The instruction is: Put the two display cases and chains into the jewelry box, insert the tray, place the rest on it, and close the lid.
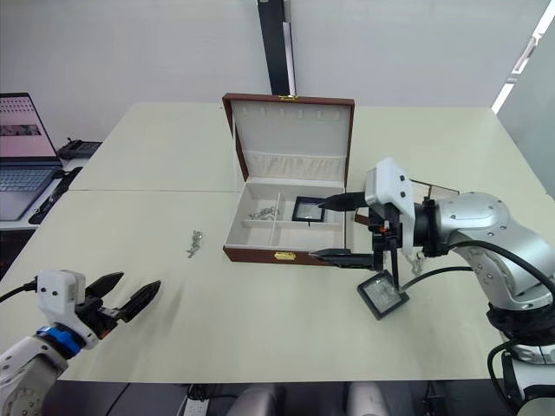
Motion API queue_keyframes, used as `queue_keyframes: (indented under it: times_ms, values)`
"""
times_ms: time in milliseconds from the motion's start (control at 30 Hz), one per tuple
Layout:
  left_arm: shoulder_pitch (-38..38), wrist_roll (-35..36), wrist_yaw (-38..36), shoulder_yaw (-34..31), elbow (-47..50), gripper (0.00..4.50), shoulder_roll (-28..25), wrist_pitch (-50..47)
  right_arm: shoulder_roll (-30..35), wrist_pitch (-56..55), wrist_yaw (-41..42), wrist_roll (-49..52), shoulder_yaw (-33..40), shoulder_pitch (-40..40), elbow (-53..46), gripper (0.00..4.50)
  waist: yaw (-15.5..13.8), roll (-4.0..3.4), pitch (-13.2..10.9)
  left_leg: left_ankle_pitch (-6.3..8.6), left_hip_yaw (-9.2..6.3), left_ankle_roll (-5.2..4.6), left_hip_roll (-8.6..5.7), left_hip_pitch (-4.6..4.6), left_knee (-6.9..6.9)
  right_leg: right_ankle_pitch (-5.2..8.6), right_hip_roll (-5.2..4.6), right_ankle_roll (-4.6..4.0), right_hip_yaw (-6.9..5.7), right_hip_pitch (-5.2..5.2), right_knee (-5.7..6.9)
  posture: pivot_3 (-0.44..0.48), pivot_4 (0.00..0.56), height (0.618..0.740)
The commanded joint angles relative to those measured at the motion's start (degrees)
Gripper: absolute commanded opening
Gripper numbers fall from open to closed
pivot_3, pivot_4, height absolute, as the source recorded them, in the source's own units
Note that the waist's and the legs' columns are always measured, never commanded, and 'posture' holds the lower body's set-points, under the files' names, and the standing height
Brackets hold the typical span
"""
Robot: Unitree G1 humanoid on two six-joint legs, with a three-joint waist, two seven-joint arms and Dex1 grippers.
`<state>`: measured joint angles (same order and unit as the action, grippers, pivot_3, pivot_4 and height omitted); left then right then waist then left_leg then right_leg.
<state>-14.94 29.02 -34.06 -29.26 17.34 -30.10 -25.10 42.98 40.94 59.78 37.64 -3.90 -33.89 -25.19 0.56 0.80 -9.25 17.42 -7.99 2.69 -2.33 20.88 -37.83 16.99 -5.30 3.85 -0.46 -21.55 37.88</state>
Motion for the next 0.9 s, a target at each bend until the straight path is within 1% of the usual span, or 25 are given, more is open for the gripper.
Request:
queue_keyframes:
  times_ms: [33, 200, 367, 500, 667, 867, 900]
  values:
    - [3.0, -0.8, 6.0, 1.9, 3.3, 4.45, 2.1, -1.5, -0.6, -1.1, -0.6, -0.3, 0.2, -0.9, -1.1, 4.5, -0.1, 0.0, 0.0, 0.0, 0.0, 0.0, -0.01, 0.0, 0.0, 0.0, 0.02, 0.0, 0.0, 0.0, 0.0, 0.0, 0.15, 0.74]
    - [9.7, -4.2, 15.5, 6.3, 2.5, 4.45, 6.0, -5.3, -1.3, -2.2, -1.5, -1.5, -0.6, -0.1, -2.1, 4.5, -0.2, 0.01, 0.0, -0.02, 0.03, 0.04, -0.08, -0.01, -0.01, 0.0, 0.06, 0.0, 0.02, -0.03, 0.02, 0.0, 0.15, 0.74]
    - [15.9, -6.3, 21.8, 10.1, 1.1, 4.45, 8.6, -10.2, -1.6, -2.0, -2.3, -1.7, -1.1, 0.1, -2.9, 4.5, -0.2, 0.01, 0.0, -0.03, 0.08, 0.06, -0.08, 0.0, -0.02, 0.0, 0.08, 0.0, 0.07, -0.08, 0.07, 0.0, 0.15, 0.74]
    - [19.9, -7.5, 24.6, 12.3, -0.9, 4.45, 9.6, -13.7, -1.7, -1.9, -2.6, -1.8, -1.3, 0.4, -3.2, 4.5, -0.3, 0.01, 0.0, -0.03, 0.09, 0.06, -0.08, 0.01, -0.02, 0.0, 0.09, 0.0, 0.06, -0.09, 0.07, 0.0, 0.15, 0.74]
    - [23.4, -9.4, 26.1, 14.3, -2.9, 4.45, 10.0, -14.9, -1.7, -1.5, -3.0, -1.8, -1.4, 0.7, -3.9, 4.5, -0.3, 0.02, 0.0, -0.04, 0.1, 0.07, -0.09, 0.03, -0.03, 0.0, 0.1, 0.01, 0.06, -0.11, 0.08, 0.0, 0.15, 0.74]
    - [24.0, -10.7, 27.0, 15.1, -3.3, 4.45, 9.6, -18.0, -1.4, -0.7, -3.1, -1.4, -1.0, 1.2, -4.7, 4.5, -0.2, 0.03, 0.0, -0.04, 0.1, 0.07, -0.09, 0.03, -0.02, 0.0, 0.1, 0.0, 0.09, -0.13, 0.08, 0.0, 0.15, 0.74]
    - [24.0, -10.7, 27.0, 15.1, -3.4, 4.28, 9.7, -18.5, -1.3, -0.6, -3.2, -1.4, -0.9, 1.3, -4.8, 4.5, -0.2, 0.03, 0.0, -0.04, 0.09, 0.07, -0.08, 0.03, -0.02, 0.0, 0.1, 0.0, 0.08, -0.13, 0.08, 0.0, 0.15, 0.74]
